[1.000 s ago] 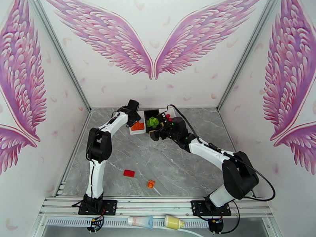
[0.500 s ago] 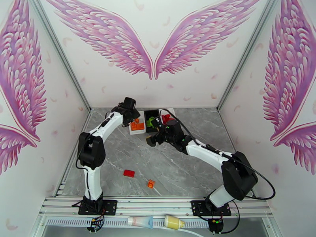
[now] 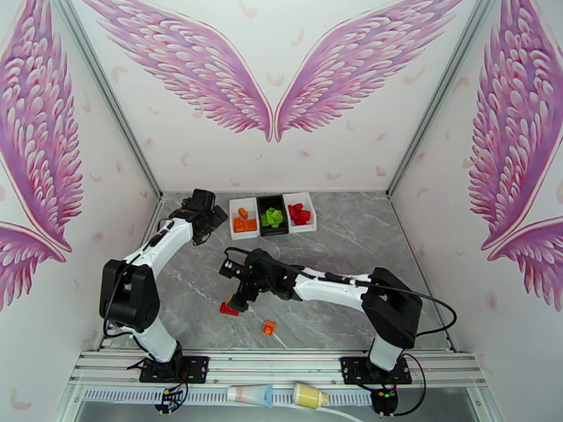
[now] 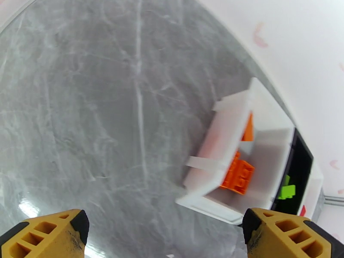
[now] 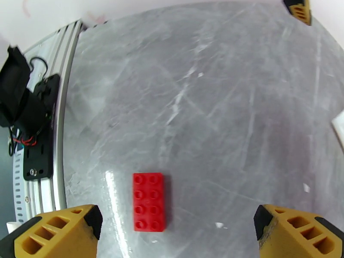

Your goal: Sort the legos into containers by color

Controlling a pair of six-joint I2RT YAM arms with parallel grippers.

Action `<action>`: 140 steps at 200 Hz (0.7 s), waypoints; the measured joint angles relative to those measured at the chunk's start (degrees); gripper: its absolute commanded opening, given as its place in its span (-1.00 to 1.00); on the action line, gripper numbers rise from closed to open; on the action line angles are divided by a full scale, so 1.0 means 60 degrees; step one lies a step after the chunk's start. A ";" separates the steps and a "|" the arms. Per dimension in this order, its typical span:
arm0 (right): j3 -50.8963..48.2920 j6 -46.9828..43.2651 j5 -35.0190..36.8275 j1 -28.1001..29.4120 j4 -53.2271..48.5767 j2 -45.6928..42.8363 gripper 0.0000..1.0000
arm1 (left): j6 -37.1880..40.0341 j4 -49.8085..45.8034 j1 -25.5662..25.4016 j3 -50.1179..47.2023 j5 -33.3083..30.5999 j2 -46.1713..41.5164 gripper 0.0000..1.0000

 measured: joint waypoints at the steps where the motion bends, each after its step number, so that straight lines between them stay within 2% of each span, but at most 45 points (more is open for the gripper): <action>1: 0.0022 -0.0022 0.0029 0.0036 -0.0033 0.0036 0.98 | -0.0004 0.0000 0.0007 -0.0011 0.0000 -0.0007 0.98; 45: 0.0794 -0.0765 0.0849 0.0867 -0.0856 0.1140 0.98 | 0.0178 0.0073 0.0353 -0.0310 0.0098 -0.0401 0.98; 121: 0.1519 -0.0619 0.0885 0.0874 -0.1410 0.2175 0.94 | 0.0459 0.0251 0.0492 -0.0874 0.0146 -0.0590 0.98; 140: 0.1610 -0.0554 0.0827 0.0874 -0.1413 0.2361 0.84 | 0.0499 0.0262 0.0503 -0.0965 0.0146 -0.0590 0.98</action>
